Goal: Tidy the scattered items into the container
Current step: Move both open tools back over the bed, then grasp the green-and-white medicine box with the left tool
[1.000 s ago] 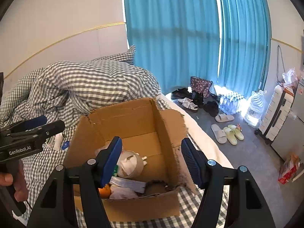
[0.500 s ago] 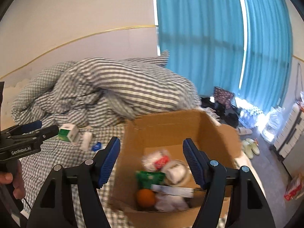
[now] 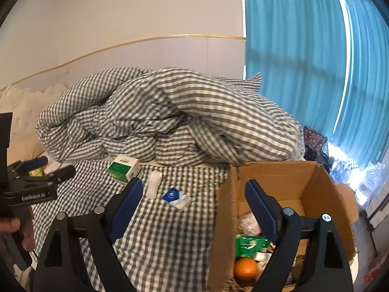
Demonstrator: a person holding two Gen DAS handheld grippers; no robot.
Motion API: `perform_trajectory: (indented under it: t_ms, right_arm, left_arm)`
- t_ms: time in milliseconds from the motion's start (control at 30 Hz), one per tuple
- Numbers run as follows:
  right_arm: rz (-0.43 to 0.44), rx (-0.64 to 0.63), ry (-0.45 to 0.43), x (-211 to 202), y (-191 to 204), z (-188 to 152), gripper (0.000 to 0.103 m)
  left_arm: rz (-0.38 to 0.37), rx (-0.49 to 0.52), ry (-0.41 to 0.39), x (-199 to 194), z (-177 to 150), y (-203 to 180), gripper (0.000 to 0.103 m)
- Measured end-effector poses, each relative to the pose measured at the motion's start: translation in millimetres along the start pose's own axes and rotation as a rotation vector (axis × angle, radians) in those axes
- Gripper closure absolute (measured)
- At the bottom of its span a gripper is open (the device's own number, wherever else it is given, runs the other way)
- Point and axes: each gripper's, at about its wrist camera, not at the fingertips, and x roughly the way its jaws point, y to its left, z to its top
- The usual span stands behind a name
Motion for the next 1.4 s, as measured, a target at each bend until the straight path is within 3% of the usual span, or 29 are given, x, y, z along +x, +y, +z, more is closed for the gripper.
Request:
perform_trajectory:
  t_ms: [333, 567, 1400]
  right_arm:
    - [0.020, -0.040, 0.032, 30, 36, 4, 0.005]
    - [0.032, -0.070, 0.101, 68, 54, -2, 0.002]
    - [0.015, -0.052, 0.183, 184, 58, -22, 0.002]
  left_arm:
    - [0.026, -0.049, 0.027, 15, -4, 41, 0.000]
    - [0.037, -0.048, 0.057, 50, -4, 54, 0.000]
    - [-0.040, 0.074, 0.185, 255, -10, 46, 0.000]
